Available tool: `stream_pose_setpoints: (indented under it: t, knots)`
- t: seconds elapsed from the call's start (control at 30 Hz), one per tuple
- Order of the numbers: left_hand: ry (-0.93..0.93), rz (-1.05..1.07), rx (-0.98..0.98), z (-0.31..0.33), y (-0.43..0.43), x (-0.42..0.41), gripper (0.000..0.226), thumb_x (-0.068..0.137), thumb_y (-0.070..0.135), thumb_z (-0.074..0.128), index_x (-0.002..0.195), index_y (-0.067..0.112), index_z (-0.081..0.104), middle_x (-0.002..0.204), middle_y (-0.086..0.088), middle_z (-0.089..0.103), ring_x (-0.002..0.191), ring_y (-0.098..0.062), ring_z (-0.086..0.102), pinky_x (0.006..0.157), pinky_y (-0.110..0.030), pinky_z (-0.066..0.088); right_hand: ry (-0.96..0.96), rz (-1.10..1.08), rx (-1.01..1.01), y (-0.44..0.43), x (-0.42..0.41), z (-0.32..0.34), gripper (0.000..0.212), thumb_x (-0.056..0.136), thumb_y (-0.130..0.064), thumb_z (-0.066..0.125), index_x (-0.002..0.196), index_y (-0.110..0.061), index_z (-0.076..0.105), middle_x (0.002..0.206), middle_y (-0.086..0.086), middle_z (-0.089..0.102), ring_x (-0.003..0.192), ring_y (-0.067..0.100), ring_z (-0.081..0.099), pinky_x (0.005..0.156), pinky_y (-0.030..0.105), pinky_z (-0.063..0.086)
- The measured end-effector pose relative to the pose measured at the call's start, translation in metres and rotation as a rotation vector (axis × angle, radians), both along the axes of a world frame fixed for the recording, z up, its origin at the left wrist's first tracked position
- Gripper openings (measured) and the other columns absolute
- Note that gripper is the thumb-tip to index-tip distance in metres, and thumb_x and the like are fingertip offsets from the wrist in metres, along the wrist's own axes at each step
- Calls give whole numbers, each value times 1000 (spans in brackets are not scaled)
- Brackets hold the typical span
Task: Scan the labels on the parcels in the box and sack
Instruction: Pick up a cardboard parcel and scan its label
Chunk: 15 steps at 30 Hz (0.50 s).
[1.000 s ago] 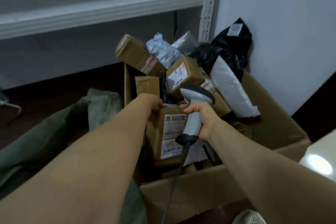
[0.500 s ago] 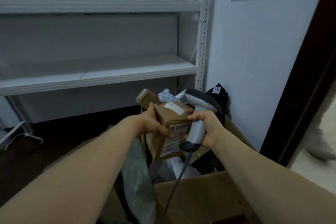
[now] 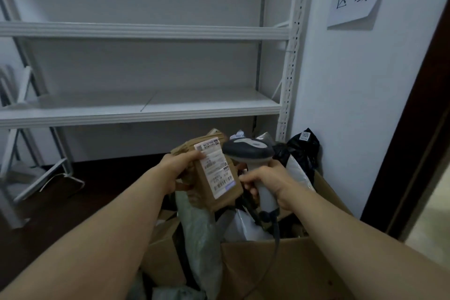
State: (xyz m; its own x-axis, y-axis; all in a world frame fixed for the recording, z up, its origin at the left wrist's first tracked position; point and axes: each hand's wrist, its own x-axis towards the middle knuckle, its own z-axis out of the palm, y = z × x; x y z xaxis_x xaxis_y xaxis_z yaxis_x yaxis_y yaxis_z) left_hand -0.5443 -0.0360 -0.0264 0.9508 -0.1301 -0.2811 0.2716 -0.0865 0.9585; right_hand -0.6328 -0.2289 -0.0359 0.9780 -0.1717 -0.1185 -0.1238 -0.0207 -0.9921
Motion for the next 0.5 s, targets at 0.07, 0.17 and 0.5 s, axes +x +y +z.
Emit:
stream_pose_setpoints:
  t: [0.07,0.17,0.5]
  knots:
    - [8,28,-25,1,7,0,29,74,22,79,93,17,58,98,-10,66,93,-27,62,87,-51,53,17,21,-69,1,-1,0,11,77,5,65,73,-5,63,50,7,56,41,16,44,41,21,38]
    - [14,77,-59,2,17,1,32,75,24,78,95,18,54,97,-11,64,90,-27,61,86,-50,53,33,38,-117,2,-3,-1,11,76,5,66,70,-4,61,51,8,55,46,19,44,40,22,37]
    - [10,137,-87,1,38,3,59,73,25,78,123,15,49,107,-13,63,102,-31,60,82,-48,54,65,161,-238,5,-11,-2,14,76,2,70,71,-6,59,50,3,56,43,14,47,42,24,39]
